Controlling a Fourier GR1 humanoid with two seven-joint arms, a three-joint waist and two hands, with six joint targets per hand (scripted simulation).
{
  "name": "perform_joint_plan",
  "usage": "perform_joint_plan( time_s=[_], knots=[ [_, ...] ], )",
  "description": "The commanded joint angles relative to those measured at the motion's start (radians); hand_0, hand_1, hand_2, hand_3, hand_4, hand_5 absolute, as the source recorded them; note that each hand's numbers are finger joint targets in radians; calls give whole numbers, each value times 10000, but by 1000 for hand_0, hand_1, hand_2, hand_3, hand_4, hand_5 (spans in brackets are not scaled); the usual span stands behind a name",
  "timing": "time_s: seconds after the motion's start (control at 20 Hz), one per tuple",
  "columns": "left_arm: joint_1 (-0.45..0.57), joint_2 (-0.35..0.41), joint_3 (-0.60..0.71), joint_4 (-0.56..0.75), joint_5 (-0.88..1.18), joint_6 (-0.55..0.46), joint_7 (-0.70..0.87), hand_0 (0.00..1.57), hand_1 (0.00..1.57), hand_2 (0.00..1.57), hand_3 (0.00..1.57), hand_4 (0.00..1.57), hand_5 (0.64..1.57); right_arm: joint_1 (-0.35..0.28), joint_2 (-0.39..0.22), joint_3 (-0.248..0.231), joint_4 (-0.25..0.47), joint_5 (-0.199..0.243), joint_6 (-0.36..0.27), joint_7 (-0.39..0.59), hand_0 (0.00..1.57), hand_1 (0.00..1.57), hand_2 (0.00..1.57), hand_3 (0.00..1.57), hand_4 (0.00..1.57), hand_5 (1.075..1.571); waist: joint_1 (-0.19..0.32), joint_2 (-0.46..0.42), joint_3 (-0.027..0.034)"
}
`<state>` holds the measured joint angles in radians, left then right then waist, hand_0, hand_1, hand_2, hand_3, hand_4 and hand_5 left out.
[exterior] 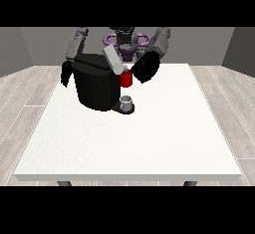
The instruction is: Insert the coffee pod into the coffee machine and close the lid
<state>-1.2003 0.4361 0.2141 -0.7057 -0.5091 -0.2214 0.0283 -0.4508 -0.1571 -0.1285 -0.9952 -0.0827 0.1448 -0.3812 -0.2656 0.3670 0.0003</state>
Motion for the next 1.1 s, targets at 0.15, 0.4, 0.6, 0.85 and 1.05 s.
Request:
perform_joint_plan(
  time_s=[0.15, 0.4, 0.6, 0.85, 1.05],
  knots=[
    [359, -881, 130, -310, 554, 111, -547, 0, 0, 350, 355, 0, 1571, 101, 40, -419, 782, -282, 36, -409, 0, 0, 0, 0, 349, 1571, 594, -261, 2],
    [2087, -2113, 174, -781, 1427, -283, -1689, 0, 0, 0, 0, 0, 1571, 963, -564, -1096, 1395, -712, 452, -691, 0, 0, 0, 0, 245, 1571, 1687, -1533, -2],
    [3899, -2814, 341, -696, 1935, -270, -2556, 0, 0, 0, 0, 0, 1571, 1946, -106, -887, 1229, -649, 333, -815, 0, 0, 0, 0, 278, 1571, 2120, -2648, -14],
    [6090, -3265, 595, -819, 2785, -1132, -3914, 0, 0, 0, 0, 144, 1571, 3573, 71, -451, 1117, -272, 574, -1353, 0, 0, 0, 0, 168, 1571, 2716, -4234, -19],
    [7909, -3393, 634, -471, 2845, -1193, -4414, 0, 0, 0, 0, 355, 1571, 4486, 662, 501, -23, 277, 287, -770, 0, 0, 0, 0, 0, 1571, 2178, -5448, -22]
  ],
)
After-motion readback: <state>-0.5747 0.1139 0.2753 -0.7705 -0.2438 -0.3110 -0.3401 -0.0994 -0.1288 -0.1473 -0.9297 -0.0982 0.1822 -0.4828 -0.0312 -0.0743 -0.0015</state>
